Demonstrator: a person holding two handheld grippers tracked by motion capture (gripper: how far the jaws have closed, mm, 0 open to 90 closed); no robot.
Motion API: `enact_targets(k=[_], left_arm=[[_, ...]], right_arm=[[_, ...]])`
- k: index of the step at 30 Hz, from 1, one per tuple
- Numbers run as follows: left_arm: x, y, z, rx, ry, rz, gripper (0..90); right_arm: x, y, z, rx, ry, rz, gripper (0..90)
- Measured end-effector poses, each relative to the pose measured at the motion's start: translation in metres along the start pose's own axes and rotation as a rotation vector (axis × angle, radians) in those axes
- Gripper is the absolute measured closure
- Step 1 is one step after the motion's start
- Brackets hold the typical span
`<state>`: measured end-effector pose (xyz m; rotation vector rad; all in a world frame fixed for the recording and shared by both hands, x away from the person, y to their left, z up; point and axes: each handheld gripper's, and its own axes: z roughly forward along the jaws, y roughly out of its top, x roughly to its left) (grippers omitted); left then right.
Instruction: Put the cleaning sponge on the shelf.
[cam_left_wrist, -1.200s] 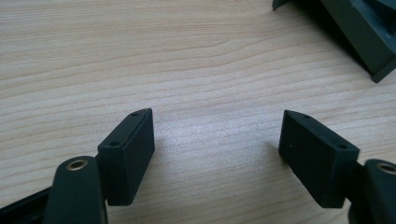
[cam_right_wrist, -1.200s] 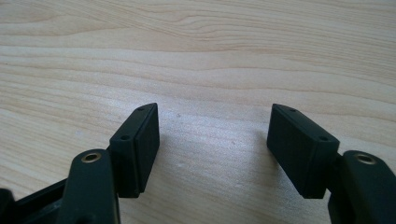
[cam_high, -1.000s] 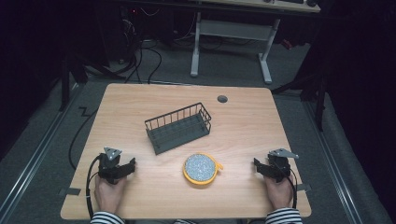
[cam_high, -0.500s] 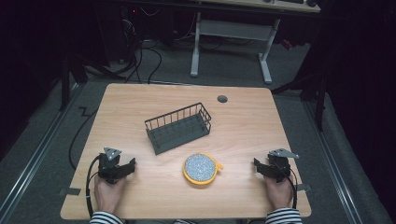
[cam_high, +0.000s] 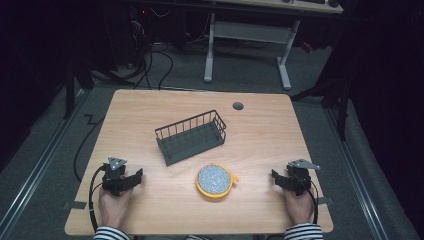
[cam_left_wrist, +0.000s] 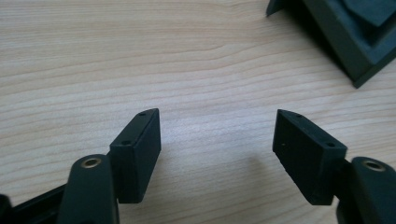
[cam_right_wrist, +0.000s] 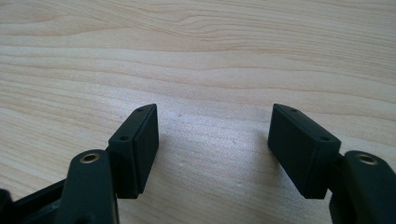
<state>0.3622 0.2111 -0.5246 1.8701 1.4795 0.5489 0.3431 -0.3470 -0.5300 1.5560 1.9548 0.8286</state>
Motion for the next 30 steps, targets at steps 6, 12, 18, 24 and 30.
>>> enact_targets(k=[6, 12, 18, 24, 30], left_arm=[[-0.002, 0.012, -0.012, -0.024, -0.054, -0.013, 37.5], [-0.007, 0.03, -0.025, -0.042, -0.069, 0.003, 37.3], [-0.013, 0.048, -0.034, -0.062, -0.085, 0.016, 37.0], [-0.018, 0.065, -0.037, -0.053, -0.098, 0.032, 36.7], [-0.021, 0.084, -0.032, -0.037, -0.103, 0.04, 36.9]], right_arm=[[0.0, 0.0, 0.0, 0.001, 0.001, 0.005, 33.7], [0.0, 0.0, 0.0, -0.001, 0.005, 0.007, 33.6], [0.001, 0.0, 0.0, 0.001, -0.001, -0.004, 33.5], [0.001, 0.0, 0.0, 0.001, 0.003, -0.004, 33.4], [0.001, 0.0, 0.0, 0.002, 0.001, -0.005, 33.2]])
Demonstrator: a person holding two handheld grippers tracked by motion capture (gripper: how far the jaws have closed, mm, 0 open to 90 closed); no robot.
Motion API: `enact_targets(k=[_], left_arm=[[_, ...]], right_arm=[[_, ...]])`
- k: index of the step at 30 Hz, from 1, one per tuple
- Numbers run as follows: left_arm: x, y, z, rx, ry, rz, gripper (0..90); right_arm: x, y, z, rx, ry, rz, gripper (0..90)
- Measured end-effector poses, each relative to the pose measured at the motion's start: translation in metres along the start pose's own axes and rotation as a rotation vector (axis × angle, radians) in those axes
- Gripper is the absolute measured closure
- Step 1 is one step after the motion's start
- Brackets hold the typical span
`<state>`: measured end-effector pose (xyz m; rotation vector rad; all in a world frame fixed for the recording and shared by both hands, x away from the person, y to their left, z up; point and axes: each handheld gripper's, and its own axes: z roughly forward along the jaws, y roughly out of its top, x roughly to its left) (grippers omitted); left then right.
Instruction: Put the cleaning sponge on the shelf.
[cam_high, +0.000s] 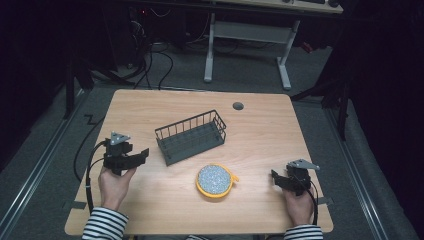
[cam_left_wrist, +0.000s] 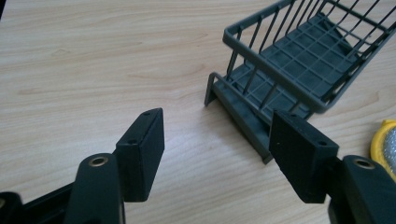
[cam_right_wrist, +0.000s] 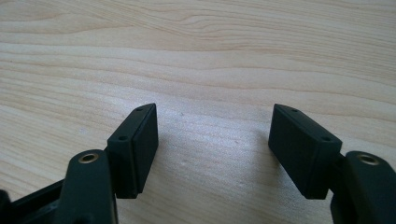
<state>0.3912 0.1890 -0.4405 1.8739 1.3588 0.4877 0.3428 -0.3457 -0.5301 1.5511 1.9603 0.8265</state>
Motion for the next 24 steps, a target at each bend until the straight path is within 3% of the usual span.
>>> enact_targets(k=[4, 6, 12, 24], left_arm=[[-0.001, 0.012, -0.001, -0.023, -0.042, -0.022, 36.9], [-0.005, 0.019, -0.001, -0.031, -0.024, 0.002, 37.3], [-0.011, 0.042, 0.015, 0.013, 0.004, 0.052, 39.0], [-0.014, 0.062, 0.043, 0.08, 0.005, 0.057, 43.5]], right_arm=[[0.0, 0.0, 0.0, 0.001, 0.0, -0.001, 33.3], [0.0, 0.0, 0.0, 0.001, 0.0, -0.001, 33.3], [0.0, 0.0, 0.0, 0.0, 0.0, 0.0, 33.2], [0.0, 0.0, 0.0, 0.001, 0.002, 0.0, 33.2]])
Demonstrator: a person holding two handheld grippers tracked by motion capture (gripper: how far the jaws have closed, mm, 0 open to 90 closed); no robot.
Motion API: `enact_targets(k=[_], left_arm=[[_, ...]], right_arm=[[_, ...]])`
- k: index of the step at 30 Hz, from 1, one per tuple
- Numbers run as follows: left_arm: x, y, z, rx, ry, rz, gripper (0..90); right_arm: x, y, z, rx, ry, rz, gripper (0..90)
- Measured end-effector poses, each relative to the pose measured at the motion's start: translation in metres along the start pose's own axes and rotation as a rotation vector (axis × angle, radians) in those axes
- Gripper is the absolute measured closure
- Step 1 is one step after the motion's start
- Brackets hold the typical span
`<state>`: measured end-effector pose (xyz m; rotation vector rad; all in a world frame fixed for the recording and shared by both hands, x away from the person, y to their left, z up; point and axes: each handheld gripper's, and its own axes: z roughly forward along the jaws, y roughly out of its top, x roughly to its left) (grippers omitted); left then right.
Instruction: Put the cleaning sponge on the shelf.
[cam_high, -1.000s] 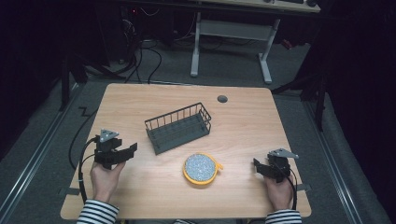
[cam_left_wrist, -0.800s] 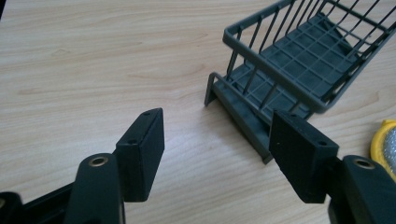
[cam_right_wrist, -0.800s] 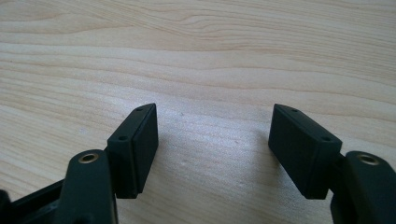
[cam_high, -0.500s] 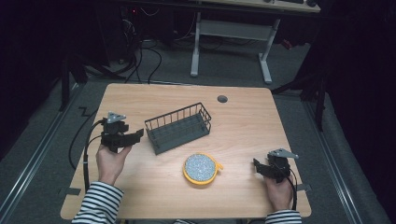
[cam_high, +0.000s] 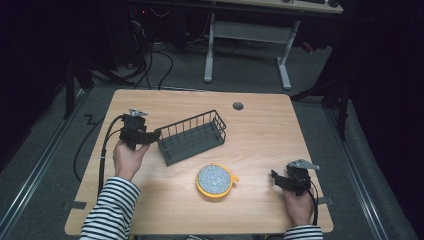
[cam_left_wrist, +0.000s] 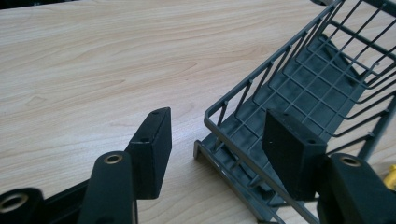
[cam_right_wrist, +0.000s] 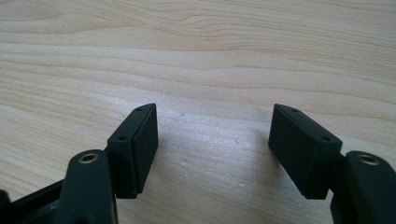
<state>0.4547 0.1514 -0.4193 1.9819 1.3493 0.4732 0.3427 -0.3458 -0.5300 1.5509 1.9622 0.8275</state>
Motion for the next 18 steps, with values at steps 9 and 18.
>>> enact_targets(k=[9, 18], left_arm=[[-0.001, 0.001, 0.021, 0.046, 0.018, 0.007, 50.9], [-0.002, 0.0, 0.028, 0.045, 0.016, 0.025, 60.6]], right_arm=[[0.0, 0.0, 0.0, 0.0, 0.001, 0.001, 33.1], [0.0, 0.0, 0.0, -0.001, 0.001, 0.001, 33.1]])
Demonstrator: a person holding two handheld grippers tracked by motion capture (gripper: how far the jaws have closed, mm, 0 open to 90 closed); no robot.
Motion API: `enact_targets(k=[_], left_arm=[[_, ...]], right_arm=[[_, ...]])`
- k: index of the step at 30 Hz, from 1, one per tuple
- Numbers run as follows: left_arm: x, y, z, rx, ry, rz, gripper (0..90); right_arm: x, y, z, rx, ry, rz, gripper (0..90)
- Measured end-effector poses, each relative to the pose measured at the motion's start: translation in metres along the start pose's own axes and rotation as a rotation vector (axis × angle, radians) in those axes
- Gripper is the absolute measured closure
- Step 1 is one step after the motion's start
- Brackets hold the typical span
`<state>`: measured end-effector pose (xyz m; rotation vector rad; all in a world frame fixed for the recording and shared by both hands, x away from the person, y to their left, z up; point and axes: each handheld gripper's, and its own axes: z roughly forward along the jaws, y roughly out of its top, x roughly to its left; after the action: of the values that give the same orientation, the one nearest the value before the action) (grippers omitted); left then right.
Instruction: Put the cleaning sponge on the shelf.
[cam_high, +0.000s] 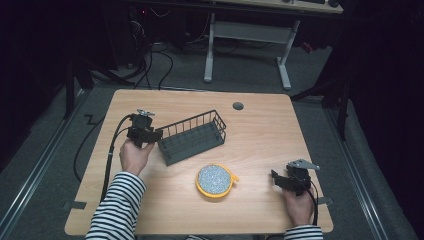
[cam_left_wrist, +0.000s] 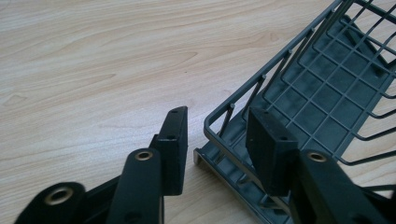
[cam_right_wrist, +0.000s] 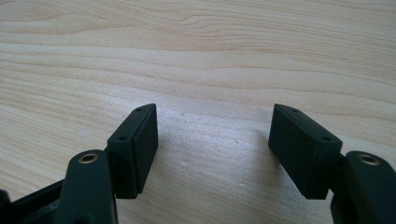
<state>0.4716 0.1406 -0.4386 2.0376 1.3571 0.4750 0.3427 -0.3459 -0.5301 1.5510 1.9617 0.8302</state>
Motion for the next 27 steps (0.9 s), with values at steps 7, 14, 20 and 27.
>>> enact_targets(k=[7, 14, 20, 27], left_arm=[[-0.005, -0.001, 0.002, 0.001, -0.002, 0.019, 65.9], [-0.007, -0.002, 0.0, 0.005, 0.0, 0.029, 66.3], [-0.011, -0.007, -0.002, -0.011, -0.013, 0.019, 66.2], [-0.018, -0.013, -0.006, -0.022, -0.013, 0.034, 66.1]], right_arm=[[0.0, 0.0, 0.0, 0.0, 0.001, -0.001, 33.1], [0.0, 0.0, 0.0, 0.0, 0.001, 0.0, 33.1], [0.0, 0.0, 0.0, 0.001, 0.001, -0.001, 33.1], [0.0, 0.0, 0.0, 0.002, 0.0, -0.005, 33.1]])
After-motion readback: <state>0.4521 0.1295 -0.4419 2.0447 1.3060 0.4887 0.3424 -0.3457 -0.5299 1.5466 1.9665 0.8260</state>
